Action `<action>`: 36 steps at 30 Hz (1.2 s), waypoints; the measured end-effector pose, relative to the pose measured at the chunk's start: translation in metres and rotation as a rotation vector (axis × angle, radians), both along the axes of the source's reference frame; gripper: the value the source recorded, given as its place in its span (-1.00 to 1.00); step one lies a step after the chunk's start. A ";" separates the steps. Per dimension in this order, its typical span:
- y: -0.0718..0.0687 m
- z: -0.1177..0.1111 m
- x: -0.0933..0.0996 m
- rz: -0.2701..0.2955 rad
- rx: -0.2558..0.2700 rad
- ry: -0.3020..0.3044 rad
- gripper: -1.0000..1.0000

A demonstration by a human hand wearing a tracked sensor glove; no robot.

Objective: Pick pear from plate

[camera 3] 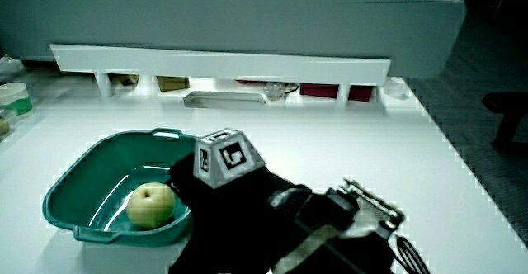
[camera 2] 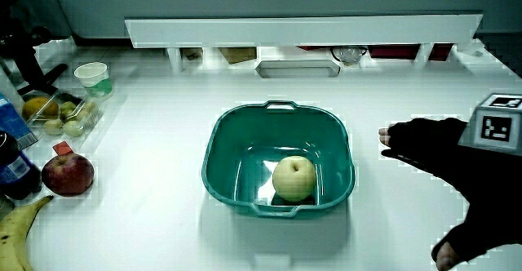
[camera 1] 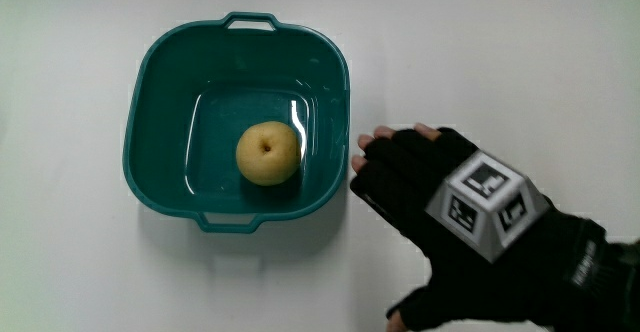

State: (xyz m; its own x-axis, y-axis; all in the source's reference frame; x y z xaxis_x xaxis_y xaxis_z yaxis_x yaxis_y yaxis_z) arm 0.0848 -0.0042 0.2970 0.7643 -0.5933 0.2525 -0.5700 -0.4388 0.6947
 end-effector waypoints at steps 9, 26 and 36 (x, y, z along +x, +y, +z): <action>-0.037 0.023 -0.027 0.048 0.070 0.068 0.00; -0.082 0.069 -0.070 0.113 -0.114 0.096 0.00; -0.090 0.091 -0.086 0.128 -0.150 0.087 0.00</action>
